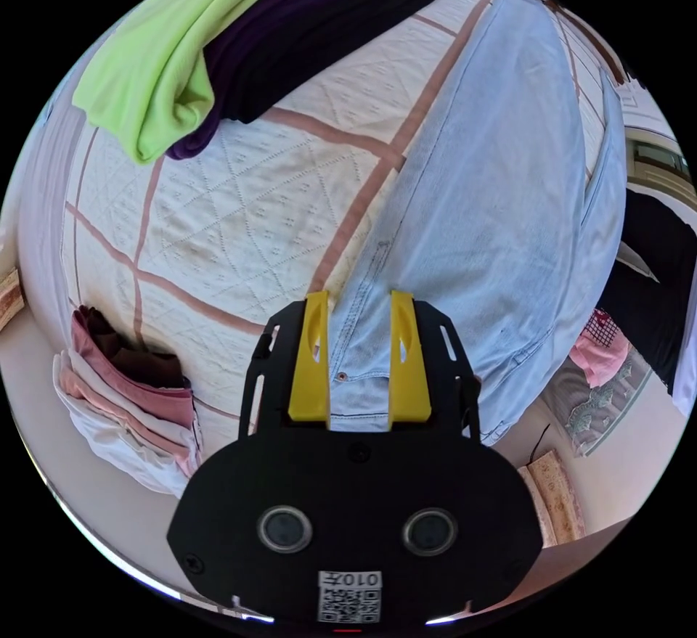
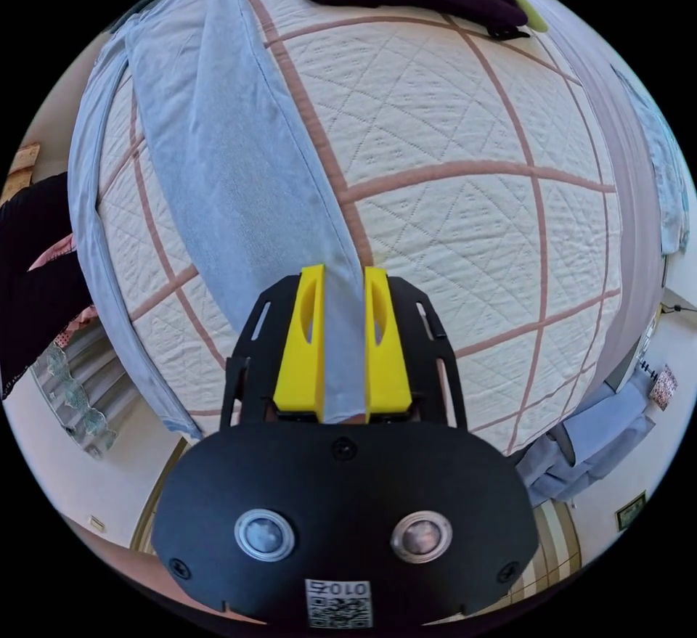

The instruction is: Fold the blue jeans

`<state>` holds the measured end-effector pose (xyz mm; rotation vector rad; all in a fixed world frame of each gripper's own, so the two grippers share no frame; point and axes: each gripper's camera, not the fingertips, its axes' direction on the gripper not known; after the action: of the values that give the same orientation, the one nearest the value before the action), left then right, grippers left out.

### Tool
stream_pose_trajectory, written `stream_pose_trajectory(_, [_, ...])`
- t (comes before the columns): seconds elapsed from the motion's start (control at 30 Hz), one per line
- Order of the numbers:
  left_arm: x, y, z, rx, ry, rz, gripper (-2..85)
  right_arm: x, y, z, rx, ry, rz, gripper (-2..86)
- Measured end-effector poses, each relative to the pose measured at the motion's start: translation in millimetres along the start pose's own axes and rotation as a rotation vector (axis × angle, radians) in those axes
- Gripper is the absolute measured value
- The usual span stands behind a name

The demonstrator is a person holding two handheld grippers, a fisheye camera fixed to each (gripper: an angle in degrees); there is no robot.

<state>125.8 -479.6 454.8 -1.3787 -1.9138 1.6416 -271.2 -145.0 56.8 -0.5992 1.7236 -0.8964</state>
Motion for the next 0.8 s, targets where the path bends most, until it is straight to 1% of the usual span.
stream_pose_trajectory(0.1, [10.2,14.6,-4.9,0.058,-0.021,-0.025,11.4,-14.4,11.3,10.3,0.039,0.065,0.029,3.7])
stream_pose_trajectory(0.17, [16.8,28.4,-4.8,0.108,-0.03,-0.05,10.7,-21.5,18.6,20.5,0.062,0.066,0.04,3.4])
stream_pose_trajectory(0.27, [15.3,36.2,-4.7,0.136,-0.026,-0.092,10.0,-23.0,24.4,37.4,0.094,0.093,0.063,3.0])
stream_pose_trajectory(0.33, [12.5,34.2,-3.8,0.12,-0.003,-0.091,9.6,-17.4,22.1,47.1,0.078,0.073,0.064,2.8])
stream_pose_trajectory(0.47, [3.3,27.5,-10.1,0.04,0.06,-0.089,8.7,3.2,18.5,61.8,0.016,-0.031,0.076,2.5])
stream_pose_trajectory(0.53, [5.0,31.6,-19.1,0.033,0.072,-0.089,8.2,6.3,21.9,63.5,0.012,-0.03,0.097,2.6])
stream_pose_trajectory(0.6, [12.7,43.2,-31.0,0.059,0.048,-0.102,7.7,-1.3,33.9,59.0,0.045,0.04,0.118,3.1])
stream_pose_trajectory(0.7, [39.4,76.8,-59.8,0.155,-0.021,-0.144,6.7,-26.7,62.7,43.0,0.116,0.153,0.174,3.3])
stream_pose_trajectory(0.77, [81.3,111.1,-90.2,0.239,-0.133,-0.2,5.9,-53.6,88.1,30.8,0.171,0.199,0.209,3.4])
stream_pose_trajectory(0.8, [95.2,120.4,-97.5,0.258,-0.16,-0.214,5.6,-76.0,107.0,25.8,0.198,0.207,0.227,3.4])
